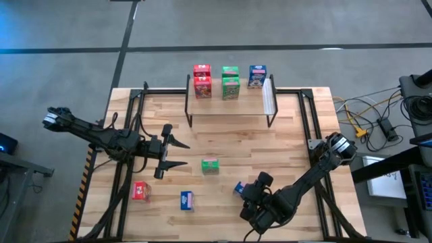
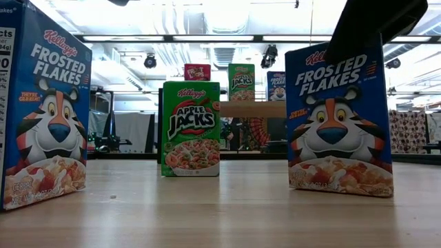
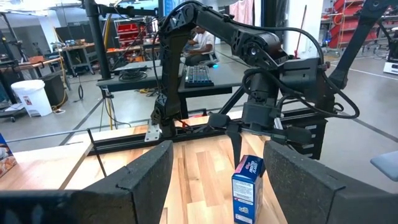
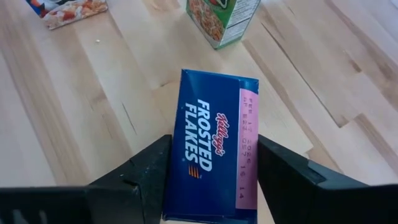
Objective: Stack cereal on shelf
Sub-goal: Put the right blue cereal box on the shelf
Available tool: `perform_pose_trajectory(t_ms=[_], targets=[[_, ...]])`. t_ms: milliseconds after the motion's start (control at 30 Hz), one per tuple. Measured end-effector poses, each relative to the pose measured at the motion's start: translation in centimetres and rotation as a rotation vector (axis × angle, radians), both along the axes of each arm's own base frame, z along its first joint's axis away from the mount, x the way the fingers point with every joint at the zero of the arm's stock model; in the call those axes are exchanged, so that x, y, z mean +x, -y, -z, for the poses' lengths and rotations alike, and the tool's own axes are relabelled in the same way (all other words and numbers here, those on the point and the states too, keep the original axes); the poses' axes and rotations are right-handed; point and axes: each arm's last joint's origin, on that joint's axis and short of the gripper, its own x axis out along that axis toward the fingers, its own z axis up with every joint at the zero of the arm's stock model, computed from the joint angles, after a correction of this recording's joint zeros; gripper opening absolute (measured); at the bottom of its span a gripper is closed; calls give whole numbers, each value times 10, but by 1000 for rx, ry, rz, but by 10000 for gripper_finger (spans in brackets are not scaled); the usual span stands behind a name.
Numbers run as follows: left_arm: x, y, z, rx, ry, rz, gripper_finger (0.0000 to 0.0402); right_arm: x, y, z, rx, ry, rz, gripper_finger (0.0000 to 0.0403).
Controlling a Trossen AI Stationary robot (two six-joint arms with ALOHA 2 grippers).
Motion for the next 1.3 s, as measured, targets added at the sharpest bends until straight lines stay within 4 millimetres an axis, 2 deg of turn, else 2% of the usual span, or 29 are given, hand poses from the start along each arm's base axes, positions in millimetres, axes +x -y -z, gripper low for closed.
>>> perform_pose_trajectory(t_ms=[200, 433, 700, 867, 1033, 1300], targets=[[0, 0, 0, 0, 0, 0, 235, 0, 0, 0, 2, 1, -6, 178], [0, 0, 0, 0, 0, 0, 235, 2, 0, -4, 1, 7, -26, 167], [0, 0, 0, 8, 2, 0, 235, -1, 21, -49, 8, 73, -89, 167], [0, 0, -1, 14, 12, 0, 235, -13, 47, -89, 26, 121, -133, 164], [0, 0, -2, 36, 24, 0, 235, -30, 85, -125, -13, 152, -150, 164], [0, 0, -2, 59, 33, 0, 235, -46, 157, -157, -185, 130, -181, 164]])
